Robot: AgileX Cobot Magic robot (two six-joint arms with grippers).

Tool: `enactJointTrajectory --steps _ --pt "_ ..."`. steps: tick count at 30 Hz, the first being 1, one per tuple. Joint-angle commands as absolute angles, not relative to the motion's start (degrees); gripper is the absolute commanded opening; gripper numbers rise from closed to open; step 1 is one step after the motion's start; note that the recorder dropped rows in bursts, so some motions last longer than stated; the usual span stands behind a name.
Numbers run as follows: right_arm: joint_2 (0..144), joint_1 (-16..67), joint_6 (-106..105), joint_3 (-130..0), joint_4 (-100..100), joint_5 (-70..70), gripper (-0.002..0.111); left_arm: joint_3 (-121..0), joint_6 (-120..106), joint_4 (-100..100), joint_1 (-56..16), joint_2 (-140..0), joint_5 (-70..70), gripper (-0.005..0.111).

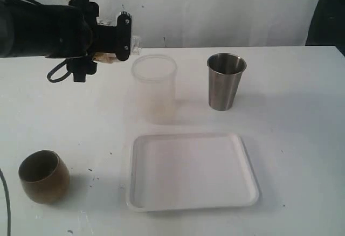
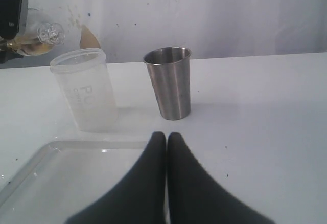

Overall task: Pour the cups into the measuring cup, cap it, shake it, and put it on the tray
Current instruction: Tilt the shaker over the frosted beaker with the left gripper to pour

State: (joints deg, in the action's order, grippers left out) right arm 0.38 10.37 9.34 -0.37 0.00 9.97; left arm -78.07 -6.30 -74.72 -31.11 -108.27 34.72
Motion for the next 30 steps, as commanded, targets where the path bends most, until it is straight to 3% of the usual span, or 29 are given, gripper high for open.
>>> enactJointTrajectory --steps 1,30 --pt "0.0 10.3 8.7 0.0 0.0 9.8 0.0 -78.9 -4.3 -80.9 -32.3 -108.3 35.9 0.0" --pt "0.0 10.3 8.7 0.0 0.0 9.8 0.0 -78.9 -1.3 -99.3 -33.9 -108.7 42.0 0.0"
